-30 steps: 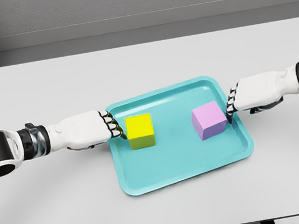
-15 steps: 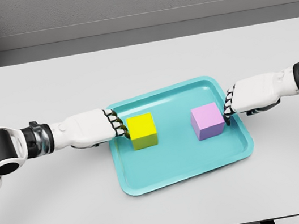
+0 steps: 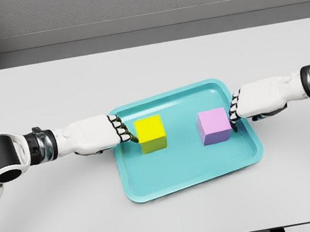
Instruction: Push two cubes
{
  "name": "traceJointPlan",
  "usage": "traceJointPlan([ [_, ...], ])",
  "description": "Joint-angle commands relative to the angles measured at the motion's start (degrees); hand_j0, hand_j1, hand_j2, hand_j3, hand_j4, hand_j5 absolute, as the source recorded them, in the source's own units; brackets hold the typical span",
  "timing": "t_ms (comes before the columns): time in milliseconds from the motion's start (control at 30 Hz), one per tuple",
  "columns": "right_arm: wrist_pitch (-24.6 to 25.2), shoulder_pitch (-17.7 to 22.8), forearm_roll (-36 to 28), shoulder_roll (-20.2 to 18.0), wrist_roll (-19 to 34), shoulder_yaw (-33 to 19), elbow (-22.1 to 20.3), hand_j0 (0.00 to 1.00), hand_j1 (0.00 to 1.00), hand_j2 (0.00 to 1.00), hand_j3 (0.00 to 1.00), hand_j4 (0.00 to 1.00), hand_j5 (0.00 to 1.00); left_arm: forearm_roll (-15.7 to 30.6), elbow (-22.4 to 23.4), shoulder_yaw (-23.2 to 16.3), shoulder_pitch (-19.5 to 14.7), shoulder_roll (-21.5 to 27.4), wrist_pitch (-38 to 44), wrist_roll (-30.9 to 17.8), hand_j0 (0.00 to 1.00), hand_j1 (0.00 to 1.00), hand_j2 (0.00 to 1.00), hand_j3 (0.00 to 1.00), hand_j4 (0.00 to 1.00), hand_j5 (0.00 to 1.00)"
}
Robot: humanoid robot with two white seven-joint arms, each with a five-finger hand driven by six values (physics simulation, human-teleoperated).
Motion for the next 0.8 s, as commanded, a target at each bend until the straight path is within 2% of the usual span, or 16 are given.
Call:
traceJointPlan([
  [0,-0.17,0.09,0.26,0.0,0.01,0.11,-0.04,0.65,0.65,0.65,0.65,0.65,0.65,-0.61,0.21,-0.08,0.0,0.03,-0.19,-0.06,0.82,0.82,0.82,0.82,0.82,0.82],
  [233,-0.17,0.0,0.26,0.09,0.01,0.11,-0.92,0.65,0.65,0.65,0.65,0.65,0.65,-0.26,0.03,-0.08,-0.09,0.03,-0.19,-0.06,0.82,0.82,0.82,0.82,0.82,0.82],
  [400,-0.17,0.0,0.35,0.09,0.01,0.11,-0.92,0.65,0.65,0.65,0.65,0.65,0.65,0.35,-0.14,0.01,-0.17,0.55,-0.19,-0.06,0.69,0.69,0.69,0.69,0.69,0.69],
  [667,-0.17,0.0,0.35,0.79,0.01,0.55,-0.74,0.65,0.65,0.65,0.65,0.65,0.65,3.6,-1.37,0.01,-1.41,2.31,-0.19,-0.06,0.69,0.69,0.69,0.69,0.69,0.69],
  [767,-0.17,0.0,0.35,0.88,0.01,1.34,-0.74,0.65,0.65,0.65,0.65,0.65,0.65,4.13,-1.2,0.01,-1.76,2.57,-0.19,-0.06,0.5,0.5,0.5,0.5,0.5,0.5],
])
